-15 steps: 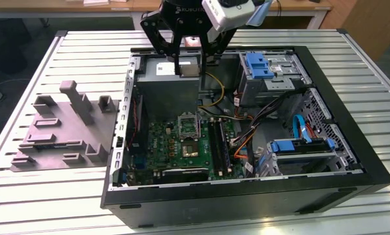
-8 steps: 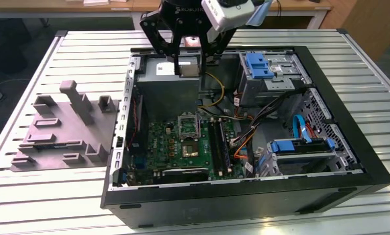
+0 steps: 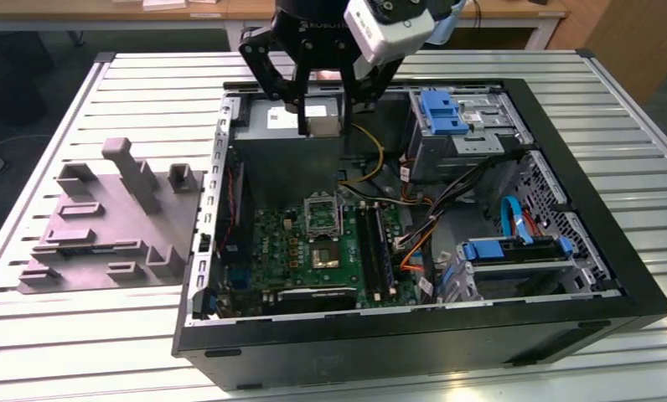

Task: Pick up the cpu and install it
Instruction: 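Place the cpu into insertion slot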

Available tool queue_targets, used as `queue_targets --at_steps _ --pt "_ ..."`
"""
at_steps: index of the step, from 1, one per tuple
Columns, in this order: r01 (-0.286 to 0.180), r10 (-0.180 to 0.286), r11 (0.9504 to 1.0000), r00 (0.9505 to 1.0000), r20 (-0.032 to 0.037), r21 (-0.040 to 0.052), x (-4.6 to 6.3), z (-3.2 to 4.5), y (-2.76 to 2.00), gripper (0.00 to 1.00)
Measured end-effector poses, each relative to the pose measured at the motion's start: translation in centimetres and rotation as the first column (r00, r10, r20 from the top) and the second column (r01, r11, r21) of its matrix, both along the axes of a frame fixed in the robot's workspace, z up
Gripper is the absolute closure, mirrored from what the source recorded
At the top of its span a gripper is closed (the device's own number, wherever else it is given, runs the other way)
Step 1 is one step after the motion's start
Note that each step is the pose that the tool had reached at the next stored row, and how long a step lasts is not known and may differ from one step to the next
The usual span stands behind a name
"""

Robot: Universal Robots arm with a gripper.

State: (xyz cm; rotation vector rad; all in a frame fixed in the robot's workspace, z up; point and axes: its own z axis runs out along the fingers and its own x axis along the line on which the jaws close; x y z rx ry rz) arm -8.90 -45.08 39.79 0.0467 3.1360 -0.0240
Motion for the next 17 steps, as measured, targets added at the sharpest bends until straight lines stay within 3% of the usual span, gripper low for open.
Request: queue_targets --at_steps 13,15,17 --pt "-0.001 0.001 1.0 1.0 -0.0001 -0.0031 0.0 -0.32 -0.13 0.53" --pt "0.0 0.0 1.0 1.0 -0.0004 -0.0035 0.0 -0.67 -0.65 0.53" --pt "0.003 -0.003 1.0 1.0 -0.0003 -0.0033 0.0 -1.05 -0.78 0.53"
